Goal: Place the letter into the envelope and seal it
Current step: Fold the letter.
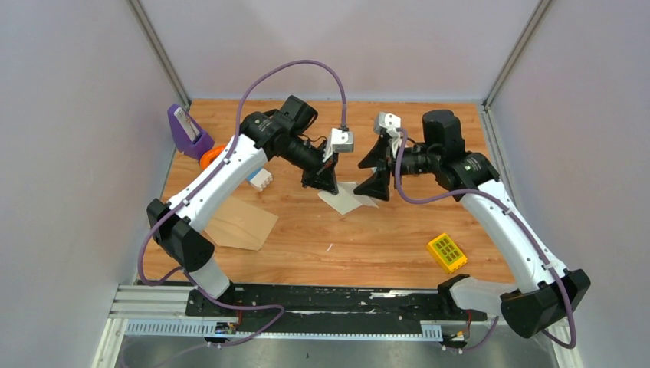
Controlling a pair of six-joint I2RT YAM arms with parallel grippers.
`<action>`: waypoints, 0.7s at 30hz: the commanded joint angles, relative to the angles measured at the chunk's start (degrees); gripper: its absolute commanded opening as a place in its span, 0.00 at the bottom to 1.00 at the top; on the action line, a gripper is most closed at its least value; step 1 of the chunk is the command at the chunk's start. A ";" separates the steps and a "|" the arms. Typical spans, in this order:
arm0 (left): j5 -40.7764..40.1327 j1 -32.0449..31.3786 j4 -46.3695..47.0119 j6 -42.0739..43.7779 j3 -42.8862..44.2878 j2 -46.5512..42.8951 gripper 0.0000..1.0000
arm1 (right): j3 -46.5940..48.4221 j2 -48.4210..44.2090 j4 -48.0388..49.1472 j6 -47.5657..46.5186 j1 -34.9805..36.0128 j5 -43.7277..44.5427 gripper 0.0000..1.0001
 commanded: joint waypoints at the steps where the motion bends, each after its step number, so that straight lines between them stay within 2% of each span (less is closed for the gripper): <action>1: 0.28 -0.26 0.25 0.11 0.06 -2.27 0.00 | 0.55 -0.70 1.24 0.06 -0.14 -0.97 0.70; 2: 0.34 -0.24 0.17 0.22 0.14 -2.33 0.00 | 0.33 -0.26 1.22 0.07 -0.14 -0.84 0.61; 3: 0.39 -0.24 0.19 0.24 0.31 -2.44 0.00 | 0.18 0.16 1.16 0.17 -0.14 -1.05 0.47; 5: 0.31 -0.23 0.02 0.20 0.46 -2.54 0.00 | 0.19 0.63 1.13 0.31 -0.14 -1.60 0.28; 10: 0.12 -0.24 -0.16 0.72 -0.43 -3.30 0.00 | 0.86 0.62 1.10 0.00 -0.14 -0.56 0.01; 12: 0.02 -0.23 -0.09 1.01 -0.93 -3.83 0.01 | 0.84 0.35 1.03 -0.25 -0.16 0.14 0.00; 13: 0.06 -0.23 -0.33 1.39 -0.77 -4.11 0.21 | 0.67 0.19 1.06 -0.30 -0.20 0.26 0.00; 14: -0.07 -0.23 -0.24 1.40 -0.63 -4.22 0.49 | 0.45 0.15 1.06 -0.24 -0.15 0.36 0.00; 15: -0.32 -0.23 0.34 0.99 -0.21 -4.58 0.58 | 0.13 0.18 1.07 -0.15 -0.14 0.21 0.00; 16: -0.46 -0.23 0.67 0.71 0.09 -4.89 0.73 | -0.08 0.26 0.98 -0.14 -0.14 0.04 0.00; 18: -0.78 -0.27 1.95 -0.52 1.63 -4.93 0.88 | -0.50 0.58 1.06 0.10 -0.19 -0.26 0.00; 21: -0.41 -0.23 2.73 -2.80 5.79 -3.36 0.93 | -0.28 1.28 1.06 0.77 -0.18 -0.72 0.00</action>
